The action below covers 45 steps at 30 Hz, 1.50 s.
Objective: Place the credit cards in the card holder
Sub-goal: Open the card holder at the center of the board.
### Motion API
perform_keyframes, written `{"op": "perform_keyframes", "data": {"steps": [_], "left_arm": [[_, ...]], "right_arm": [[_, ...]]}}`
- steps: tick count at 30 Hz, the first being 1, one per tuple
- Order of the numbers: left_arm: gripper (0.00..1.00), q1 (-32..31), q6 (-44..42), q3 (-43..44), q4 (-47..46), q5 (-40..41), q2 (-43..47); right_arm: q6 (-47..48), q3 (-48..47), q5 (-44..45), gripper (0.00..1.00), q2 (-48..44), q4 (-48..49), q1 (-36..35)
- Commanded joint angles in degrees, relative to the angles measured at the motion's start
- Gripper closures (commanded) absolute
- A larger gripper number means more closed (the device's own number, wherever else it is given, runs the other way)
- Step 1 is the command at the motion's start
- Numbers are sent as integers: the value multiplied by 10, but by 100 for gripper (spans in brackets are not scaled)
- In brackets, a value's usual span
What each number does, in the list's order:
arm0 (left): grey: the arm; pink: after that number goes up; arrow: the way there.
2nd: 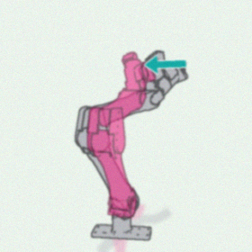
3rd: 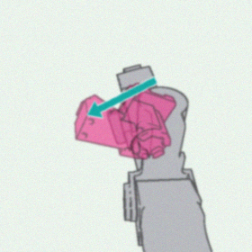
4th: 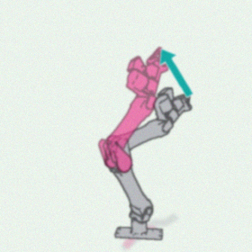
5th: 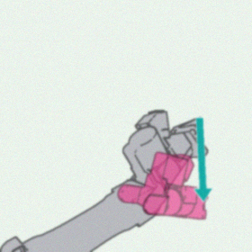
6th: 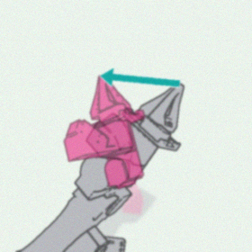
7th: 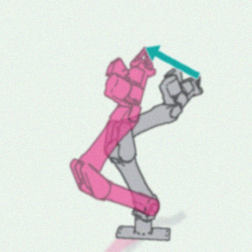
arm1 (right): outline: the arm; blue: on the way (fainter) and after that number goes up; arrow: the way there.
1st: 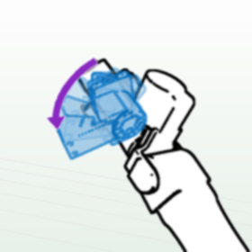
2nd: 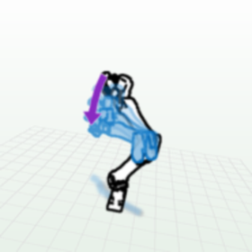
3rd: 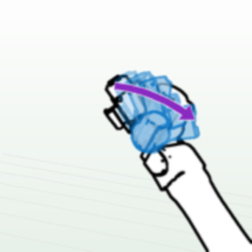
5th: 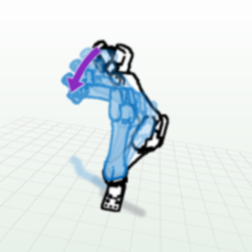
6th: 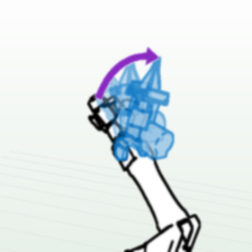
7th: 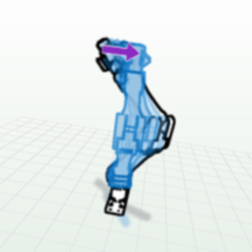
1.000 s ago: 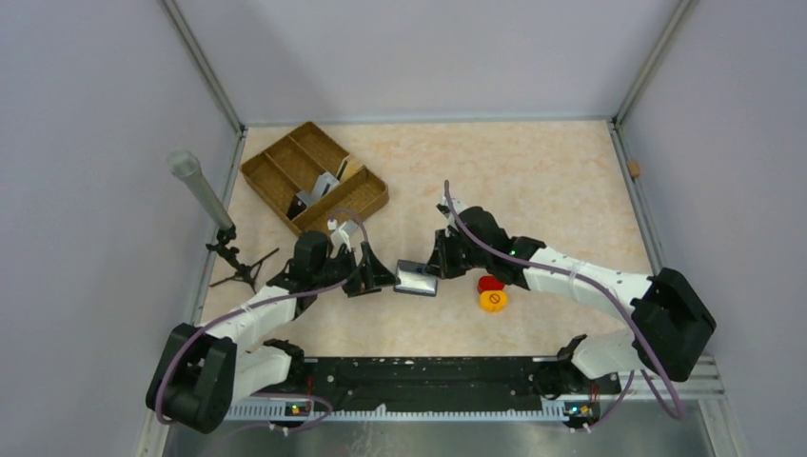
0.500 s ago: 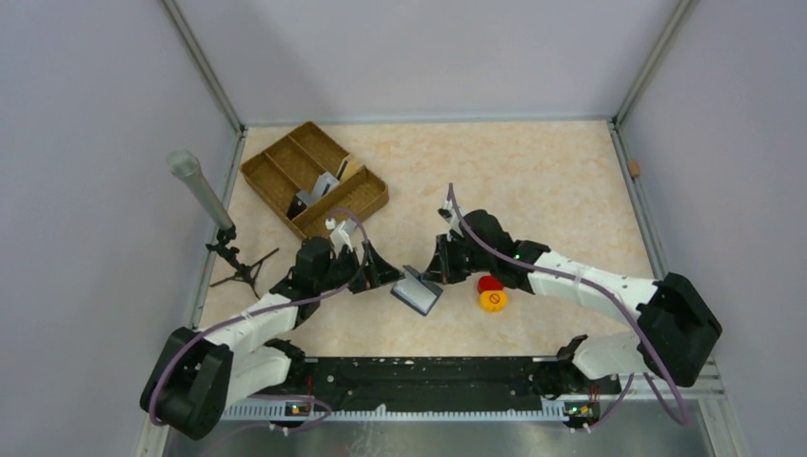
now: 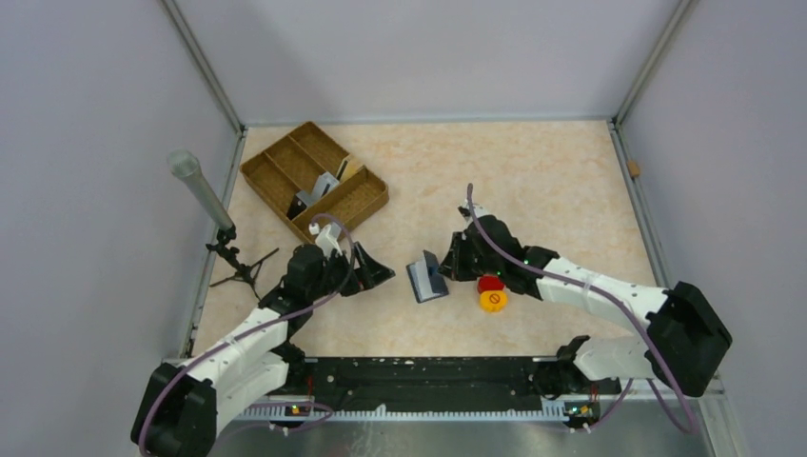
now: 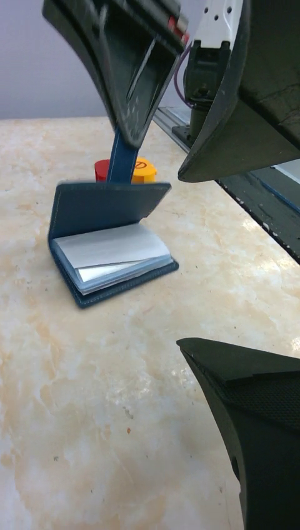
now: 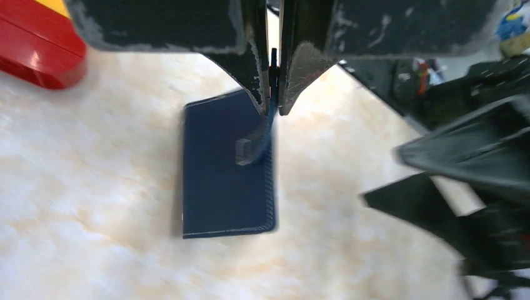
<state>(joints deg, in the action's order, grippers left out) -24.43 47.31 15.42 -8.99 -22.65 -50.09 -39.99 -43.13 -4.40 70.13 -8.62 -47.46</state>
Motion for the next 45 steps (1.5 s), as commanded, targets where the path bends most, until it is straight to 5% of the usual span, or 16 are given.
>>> {"op": "perform_keyframes", "data": {"steps": [1, 12, 18, 24, 38, 45], "left_arm": [[7, -1, -14, 20, 11, 16, -2], [33, -8, 39, 50, -155, -52, -159], [32, -25, 41, 79, -177, -57, -206], [30, -27, 35, 82, -165, -55, -203], [27, -28, 20, 68, -138, -47, -167], [27, -28, 19, 68, -133, -48, -162]], "right_arm": [[-35, 41, 57, 100, 23, -13, 36], [-23, 91, 126, 100, 7, -48, 91], [30, 37, 153, 43, -21, -106, 90], [50, -24, 218, 24, 39, -161, 60], [18, -157, 352, 19, 248, -249, -40], [9, -154, 341, 33, 273, -246, -44]]}}
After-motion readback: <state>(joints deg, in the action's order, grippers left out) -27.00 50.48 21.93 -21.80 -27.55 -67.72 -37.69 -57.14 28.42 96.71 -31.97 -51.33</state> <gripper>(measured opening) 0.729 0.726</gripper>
